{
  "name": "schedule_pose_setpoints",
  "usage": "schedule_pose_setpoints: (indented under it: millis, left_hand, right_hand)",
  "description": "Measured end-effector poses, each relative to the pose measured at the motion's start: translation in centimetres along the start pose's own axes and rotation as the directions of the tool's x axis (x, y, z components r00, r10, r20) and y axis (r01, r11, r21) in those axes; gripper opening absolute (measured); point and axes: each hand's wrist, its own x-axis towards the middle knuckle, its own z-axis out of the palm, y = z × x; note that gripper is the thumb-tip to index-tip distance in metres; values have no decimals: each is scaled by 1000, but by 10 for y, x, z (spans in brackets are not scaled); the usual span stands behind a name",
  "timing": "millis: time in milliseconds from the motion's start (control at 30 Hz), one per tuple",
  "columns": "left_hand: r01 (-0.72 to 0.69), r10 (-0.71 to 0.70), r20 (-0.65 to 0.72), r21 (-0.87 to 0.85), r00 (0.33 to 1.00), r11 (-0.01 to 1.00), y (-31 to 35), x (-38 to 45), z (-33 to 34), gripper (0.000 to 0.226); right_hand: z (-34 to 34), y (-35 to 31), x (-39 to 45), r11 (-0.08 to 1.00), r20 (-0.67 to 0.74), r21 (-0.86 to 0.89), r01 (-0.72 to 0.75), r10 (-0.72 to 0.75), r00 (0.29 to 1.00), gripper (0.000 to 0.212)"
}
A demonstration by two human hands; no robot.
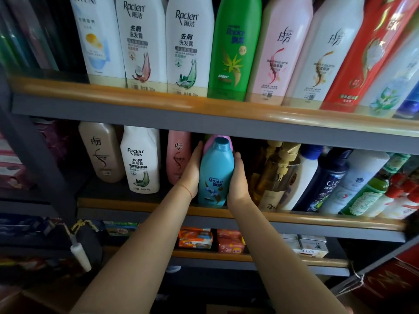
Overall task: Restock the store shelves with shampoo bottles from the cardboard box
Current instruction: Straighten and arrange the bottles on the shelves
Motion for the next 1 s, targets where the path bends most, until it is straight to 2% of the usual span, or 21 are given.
schedule_pose_setpoints:
  millis: [133, 233, 333, 400, 733, 1000]
  left_hand:
    - [17, -16, 52, -13, 999, 1000, -1, 2, 0, 54]
    - [25, -25, 103, 4, 994, 1000, -2, 0, -3, 62]
    - [23, -31, 106, 77, 994, 997, -3, -1, -4, 65]
    - [19, -29, 108, 92, 994, 996, -5, 0, -6, 66]
    - [13, -11, 133, -13, 991, 1000, -17, 8, -12, 66]
    - [8, -5, 130, -21, 991, 1000, -20, 8, -7, 69]
  right_hand:
    - [-3, 15, -18, 985, -43, -125, 116, -122, 992, 61]
    - [-8, 24, -31, 937, 22, -232, 260, -262, 965, 63]
    - [-11, 27, -39, 897, 64, -301, 324, -320, 945, 56]
    - [-12, 27, -39, 882, 67, -330, 335, -332, 941, 53]
    - [-3, 30, -36, 848, 57, -385, 364, -372, 926, 74]
    - [-8, 30, -36, 832, 29, -419, 364, -389, 921, 80]
